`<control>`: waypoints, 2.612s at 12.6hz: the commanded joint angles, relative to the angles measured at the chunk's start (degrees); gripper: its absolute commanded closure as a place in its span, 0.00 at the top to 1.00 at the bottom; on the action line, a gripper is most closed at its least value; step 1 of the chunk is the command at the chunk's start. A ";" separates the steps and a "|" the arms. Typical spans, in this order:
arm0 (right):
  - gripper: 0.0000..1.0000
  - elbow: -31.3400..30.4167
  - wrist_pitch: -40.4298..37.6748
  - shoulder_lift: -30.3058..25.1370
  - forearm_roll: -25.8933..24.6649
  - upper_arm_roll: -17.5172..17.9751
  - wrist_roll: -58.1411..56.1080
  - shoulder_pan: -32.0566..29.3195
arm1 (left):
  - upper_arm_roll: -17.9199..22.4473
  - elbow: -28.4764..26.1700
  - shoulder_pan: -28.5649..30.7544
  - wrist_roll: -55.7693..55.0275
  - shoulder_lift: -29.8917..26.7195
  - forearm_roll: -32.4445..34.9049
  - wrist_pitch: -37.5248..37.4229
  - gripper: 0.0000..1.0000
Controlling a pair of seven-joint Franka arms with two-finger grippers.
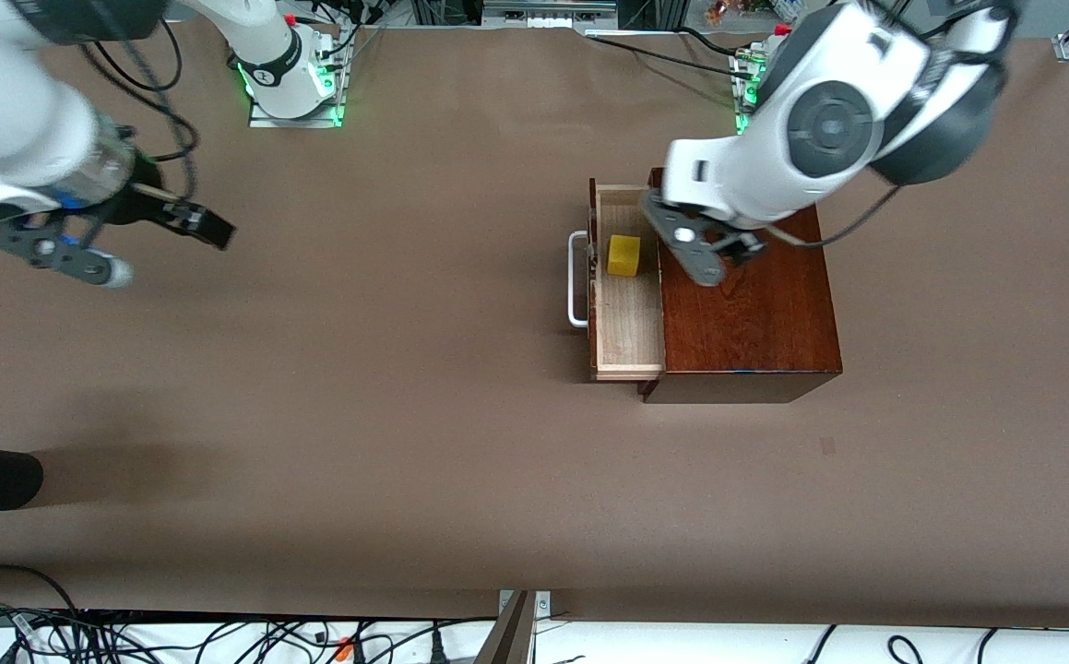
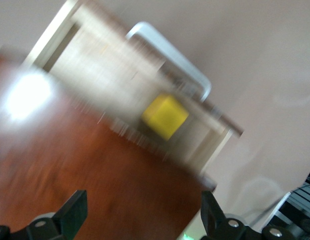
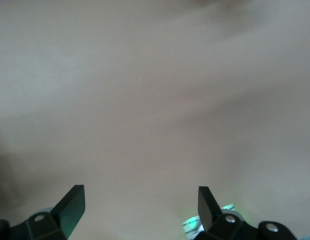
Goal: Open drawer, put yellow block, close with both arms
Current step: 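Withdraw the right gripper while the left gripper moves to the drawer front, then push the drawer shut into the box with the left gripper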
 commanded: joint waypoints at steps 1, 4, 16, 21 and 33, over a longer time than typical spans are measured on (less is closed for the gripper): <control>1.00 -11.40 4.70 -8.09 0.55 0.93 -11.11 -5.66 | -2.55 2.80 -2.52 12.19 6.92 -0.68 7.13 1.00; 1.00 -11.76 4.88 -8.28 0.46 1.46 -22.98 -11.91 | -2.38 2.44 -7.80 19.54 9.56 0.46 15.50 1.00; 1.00 -15.55 9.72 -10.74 -1.48 4.18 -26.44 -15.26 | -1.85 -1.77 -13.96 20.25 17.39 18.65 24.84 1.00; 1.00 -15.10 9.63 -10.65 -1.47 4.36 -26.53 -15.09 | -1.76 -1.77 -14.14 20.96 19.15 22.52 25.37 1.00; 1.00 -14.75 8.75 -10.38 -1.39 4.27 -26.79 -15.00 | -1.85 -0.89 -9.66 21.48 17.31 25.16 13.59 1.00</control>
